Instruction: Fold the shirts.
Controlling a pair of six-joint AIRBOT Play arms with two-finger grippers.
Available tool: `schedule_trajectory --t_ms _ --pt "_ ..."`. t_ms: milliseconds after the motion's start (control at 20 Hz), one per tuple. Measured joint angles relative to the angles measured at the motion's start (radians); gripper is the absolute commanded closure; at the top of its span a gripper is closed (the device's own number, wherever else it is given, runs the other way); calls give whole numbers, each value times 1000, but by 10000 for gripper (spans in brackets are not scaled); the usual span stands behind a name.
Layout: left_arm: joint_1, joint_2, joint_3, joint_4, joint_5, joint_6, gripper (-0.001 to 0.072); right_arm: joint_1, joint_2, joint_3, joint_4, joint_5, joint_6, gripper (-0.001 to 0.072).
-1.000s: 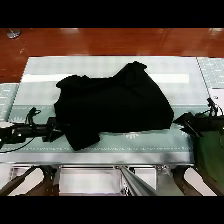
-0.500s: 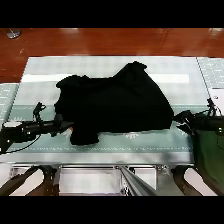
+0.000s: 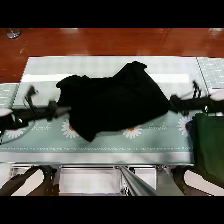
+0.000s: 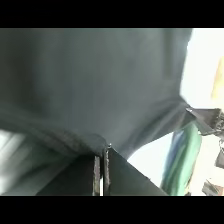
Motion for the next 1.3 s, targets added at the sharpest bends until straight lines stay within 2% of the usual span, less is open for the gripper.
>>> schedule_trajectory --t_ms 300,500,700,950,1100,1300 --pt "0 85 575 -76 -1 2 685 80 -6 697 -75 171 41 681" --pt "1 149 951 34 11 -59 686 99 89 1038 -156 276 68 681" --pt "1 261 1168 308 14 -163 686 105 278 1150 -235 328 74 681" --pt "1 450 1247 612 9 -258 685 106 495 1184 -290 365 78 681" --pt "1 528 1256 746 -33 -296 685 106 559 1188 -307 419 94 681" --pt "-5 572 1197 831 -97 -356 686 106 589 1112 -346 496 123 681"
